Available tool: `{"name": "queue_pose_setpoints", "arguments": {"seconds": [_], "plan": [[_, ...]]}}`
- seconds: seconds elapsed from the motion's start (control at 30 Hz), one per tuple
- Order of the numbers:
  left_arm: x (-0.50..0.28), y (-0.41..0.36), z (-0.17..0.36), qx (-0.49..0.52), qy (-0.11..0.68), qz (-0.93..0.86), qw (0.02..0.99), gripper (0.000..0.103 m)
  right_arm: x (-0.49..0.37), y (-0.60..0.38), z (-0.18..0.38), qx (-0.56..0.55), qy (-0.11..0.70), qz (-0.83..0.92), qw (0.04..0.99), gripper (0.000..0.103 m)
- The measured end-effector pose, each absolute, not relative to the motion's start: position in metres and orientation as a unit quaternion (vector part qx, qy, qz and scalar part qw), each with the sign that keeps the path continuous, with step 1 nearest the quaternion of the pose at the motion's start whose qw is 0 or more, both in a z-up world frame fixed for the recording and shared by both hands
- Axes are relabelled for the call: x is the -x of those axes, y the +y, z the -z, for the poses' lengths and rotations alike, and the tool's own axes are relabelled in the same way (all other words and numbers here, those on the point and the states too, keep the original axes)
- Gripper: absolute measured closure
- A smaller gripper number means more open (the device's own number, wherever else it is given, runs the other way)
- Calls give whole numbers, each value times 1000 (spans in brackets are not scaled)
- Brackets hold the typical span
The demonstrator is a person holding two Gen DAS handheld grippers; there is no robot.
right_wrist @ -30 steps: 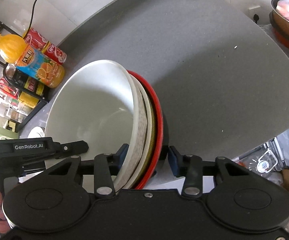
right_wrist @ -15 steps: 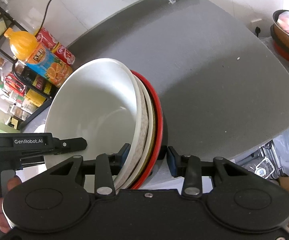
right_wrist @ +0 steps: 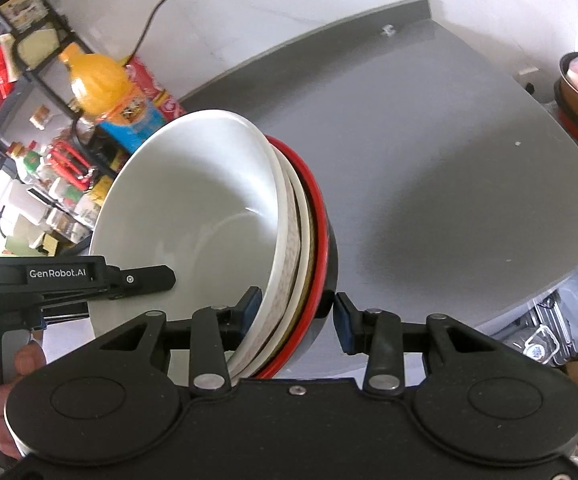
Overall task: Organize plates and bowls
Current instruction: 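Carry the bowl stack with both tools and lower it onto the plate stack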
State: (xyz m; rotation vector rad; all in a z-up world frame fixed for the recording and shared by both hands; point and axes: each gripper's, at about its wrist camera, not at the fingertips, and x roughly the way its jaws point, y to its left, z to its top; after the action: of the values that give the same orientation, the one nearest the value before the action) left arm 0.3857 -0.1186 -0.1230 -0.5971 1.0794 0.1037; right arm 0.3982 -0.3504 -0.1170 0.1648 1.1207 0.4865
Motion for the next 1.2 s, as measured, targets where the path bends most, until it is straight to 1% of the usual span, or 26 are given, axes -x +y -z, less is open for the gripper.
{"name": "queue_pose_setpoints", "arguments": {"seconds": [0.5,0.97,1.2], "plan": [[-346,-36,108,296,488,-67,818,78,-369,-269,105,-63,526,-249,811,65],[-311,26,128,316,495,-82,805,78,-342,-206,121,-42,550,-252,795,65],[-309,48,144,316,511,-71,796,78,-338,-192,132,-37,564,-237,790,65]]}}
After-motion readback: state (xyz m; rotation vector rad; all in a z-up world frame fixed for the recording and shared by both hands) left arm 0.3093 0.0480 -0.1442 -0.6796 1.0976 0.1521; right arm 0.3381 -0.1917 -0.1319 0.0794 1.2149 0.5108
